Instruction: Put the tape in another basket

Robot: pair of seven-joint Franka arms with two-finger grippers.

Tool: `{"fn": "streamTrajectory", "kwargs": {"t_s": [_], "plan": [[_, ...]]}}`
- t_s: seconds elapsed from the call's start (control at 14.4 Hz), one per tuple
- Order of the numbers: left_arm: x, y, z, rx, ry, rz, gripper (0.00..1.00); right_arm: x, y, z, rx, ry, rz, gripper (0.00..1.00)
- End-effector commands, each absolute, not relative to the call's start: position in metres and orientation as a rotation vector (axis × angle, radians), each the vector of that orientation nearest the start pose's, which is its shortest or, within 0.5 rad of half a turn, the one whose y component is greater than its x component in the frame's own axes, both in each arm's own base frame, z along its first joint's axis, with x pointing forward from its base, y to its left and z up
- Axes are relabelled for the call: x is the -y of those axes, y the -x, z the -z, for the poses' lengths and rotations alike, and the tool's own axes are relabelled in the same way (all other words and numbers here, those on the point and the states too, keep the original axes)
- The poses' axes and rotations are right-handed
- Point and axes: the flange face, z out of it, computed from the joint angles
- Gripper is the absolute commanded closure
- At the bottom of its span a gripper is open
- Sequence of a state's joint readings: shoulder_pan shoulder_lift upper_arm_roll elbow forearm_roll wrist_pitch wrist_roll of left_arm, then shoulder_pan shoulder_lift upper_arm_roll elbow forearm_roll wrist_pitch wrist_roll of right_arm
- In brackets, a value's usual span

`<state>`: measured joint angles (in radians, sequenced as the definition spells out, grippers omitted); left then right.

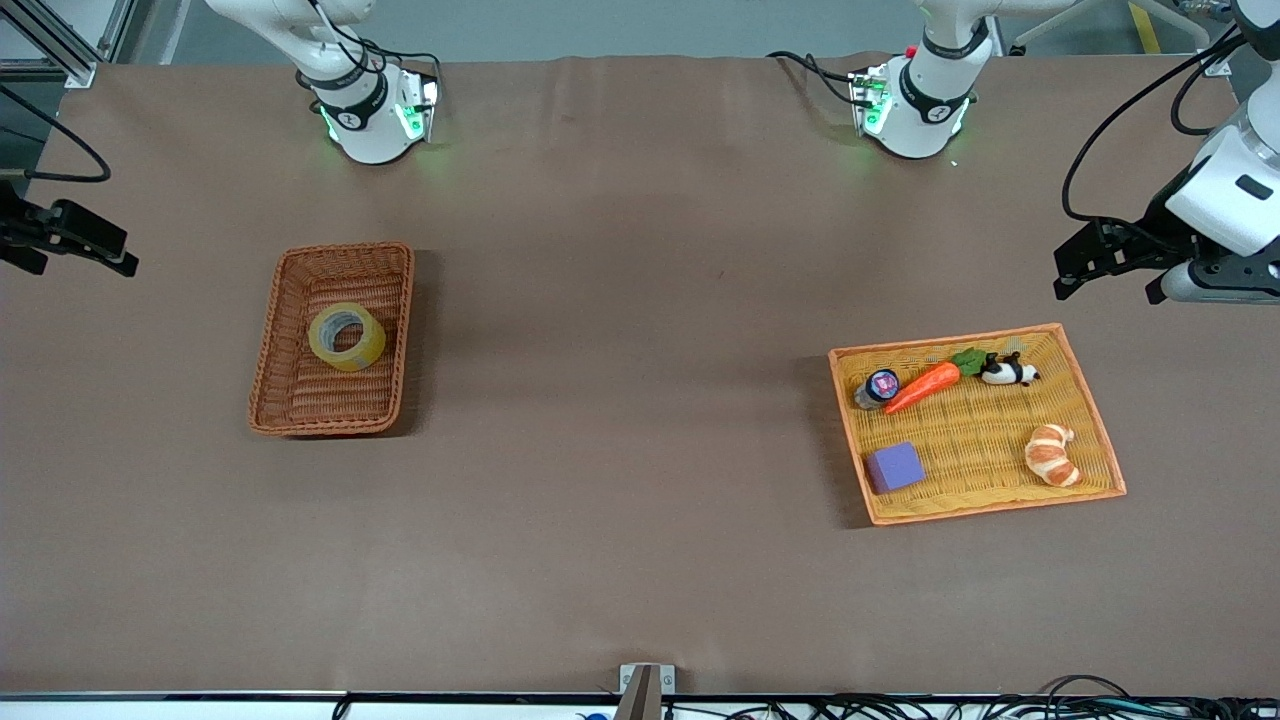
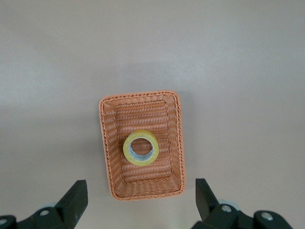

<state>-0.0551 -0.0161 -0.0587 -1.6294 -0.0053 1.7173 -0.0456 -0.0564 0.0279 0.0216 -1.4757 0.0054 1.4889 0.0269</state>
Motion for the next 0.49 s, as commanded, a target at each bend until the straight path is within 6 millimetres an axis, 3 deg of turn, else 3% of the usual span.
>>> {"fn": "streamTrajectory", "kwargs": {"t_s": [0.0,0.42], "plan": [[0.064,-0.553,-0.631,-0.104,3.141,0.174,0.00,0.008,-0.550,-0.649,-0.137,3.125,-0.015,0.00],[0.066,-0.544,-0.635,-0.101,3.143,0.123,0.00,0.009,-0.552,-0.665,-0.149,3.121,0.040,0.00]]}}
